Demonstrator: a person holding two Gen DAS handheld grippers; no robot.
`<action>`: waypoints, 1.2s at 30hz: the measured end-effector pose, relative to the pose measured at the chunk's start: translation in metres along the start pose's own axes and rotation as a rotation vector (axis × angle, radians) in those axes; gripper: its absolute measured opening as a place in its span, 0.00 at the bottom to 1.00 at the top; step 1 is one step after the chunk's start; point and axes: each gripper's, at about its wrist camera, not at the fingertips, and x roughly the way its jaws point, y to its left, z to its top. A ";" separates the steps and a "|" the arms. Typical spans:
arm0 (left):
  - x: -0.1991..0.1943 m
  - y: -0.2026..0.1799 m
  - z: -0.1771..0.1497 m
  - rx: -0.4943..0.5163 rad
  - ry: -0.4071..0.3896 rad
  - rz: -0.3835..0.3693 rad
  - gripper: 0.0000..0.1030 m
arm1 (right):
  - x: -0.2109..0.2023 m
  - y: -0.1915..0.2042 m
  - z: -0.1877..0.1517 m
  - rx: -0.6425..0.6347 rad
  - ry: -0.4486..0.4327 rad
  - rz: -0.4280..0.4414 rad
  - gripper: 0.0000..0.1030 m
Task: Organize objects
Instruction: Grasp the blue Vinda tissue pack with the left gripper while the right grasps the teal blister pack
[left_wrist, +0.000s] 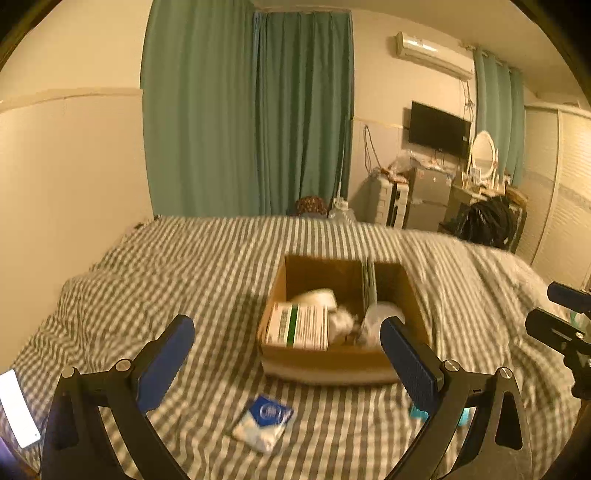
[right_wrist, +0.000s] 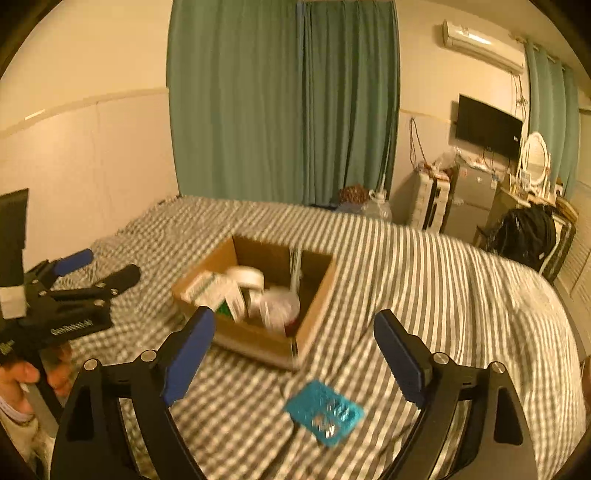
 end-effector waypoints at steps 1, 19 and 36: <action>0.002 -0.001 -0.010 0.012 0.010 0.010 1.00 | 0.005 -0.002 -0.010 0.005 0.017 0.003 0.85; 0.069 -0.012 -0.113 0.066 0.199 0.092 1.00 | 0.096 -0.006 -0.095 -0.129 0.247 0.019 0.85; 0.115 -0.007 -0.122 0.031 0.264 0.155 1.00 | 0.170 -0.020 -0.117 -0.231 0.461 -0.016 0.85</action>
